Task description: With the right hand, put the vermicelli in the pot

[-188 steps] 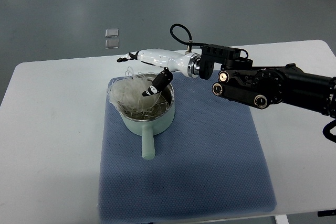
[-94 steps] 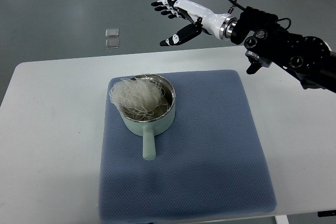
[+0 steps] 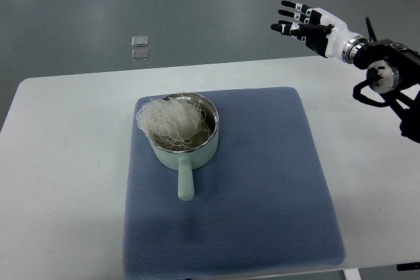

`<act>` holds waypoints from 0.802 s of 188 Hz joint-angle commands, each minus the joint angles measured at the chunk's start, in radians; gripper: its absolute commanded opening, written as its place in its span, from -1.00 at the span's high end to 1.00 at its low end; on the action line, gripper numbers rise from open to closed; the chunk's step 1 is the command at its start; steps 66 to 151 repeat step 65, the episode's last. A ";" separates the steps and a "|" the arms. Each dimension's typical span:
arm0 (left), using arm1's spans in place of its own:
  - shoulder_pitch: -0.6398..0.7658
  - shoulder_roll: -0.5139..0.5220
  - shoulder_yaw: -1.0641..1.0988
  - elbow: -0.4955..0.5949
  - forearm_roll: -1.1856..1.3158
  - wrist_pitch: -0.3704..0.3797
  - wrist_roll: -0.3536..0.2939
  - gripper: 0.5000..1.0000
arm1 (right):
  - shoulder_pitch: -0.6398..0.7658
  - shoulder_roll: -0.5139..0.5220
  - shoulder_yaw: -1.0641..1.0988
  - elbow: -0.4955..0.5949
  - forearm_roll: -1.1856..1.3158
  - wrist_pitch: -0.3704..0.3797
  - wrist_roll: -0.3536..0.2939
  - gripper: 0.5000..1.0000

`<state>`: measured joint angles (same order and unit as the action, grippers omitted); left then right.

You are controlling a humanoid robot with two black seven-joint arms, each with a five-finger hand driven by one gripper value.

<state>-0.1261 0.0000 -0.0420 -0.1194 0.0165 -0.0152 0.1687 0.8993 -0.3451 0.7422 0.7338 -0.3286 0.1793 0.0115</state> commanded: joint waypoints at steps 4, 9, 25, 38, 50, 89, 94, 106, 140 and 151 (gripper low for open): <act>-0.001 0.000 0.002 0.003 0.000 0.000 0.000 -1.00 | -0.080 0.014 0.114 -0.011 0.002 0.003 0.007 -0.70; -0.003 0.000 0.002 0.003 0.000 0.000 0.000 -1.00 | -0.095 0.014 0.135 -0.013 0.002 0.002 0.008 -0.70; -0.004 0.000 0.002 0.003 0.000 0.000 0.000 -1.00 | -0.118 0.015 0.157 -0.016 0.002 -0.001 0.010 -0.70; -0.004 0.000 0.001 0.001 0.000 0.000 0.000 -1.00 | -0.132 0.020 0.158 -0.011 0.002 0.008 0.010 -0.70; -0.004 0.000 0.001 0.000 0.002 -0.002 0.000 -1.00 | -0.138 0.031 0.160 -0.011 0.002 0.006 0.010 -0.70; -0.004 0.000 -0.001 0.000 0.002 0.000 0.000 -1.00 | -0.146 0.040 0.161 -0.013 0.002 0.000 0.012 -0.70; -0.004 0.000 -0.001 0.000 0.002 0.000 0.000 -1.00 | -0.146 0.040 0.161 -0.013 0.002 0.000 0.012 -0.70; -0.004 0.000 -0.001 0.000 0.002 0.000 0.000 -1.00 | -0.146 0.040 0.161 -0.013 0.002 0.000 0.012 -0.70; -0.004 0.000 -0.001 0.000 0.002 0.000 0.000 -1.00 | -0.146 0.040 0.161 -0.013 0.002 0.000 0.012 -0.70; -0.004 0.000 -0.001 0.000 0.002 0.000 0.000 -1.00 | -0.146 0.040 0.161 -0.013 0.002 0.000 0.012 -0.70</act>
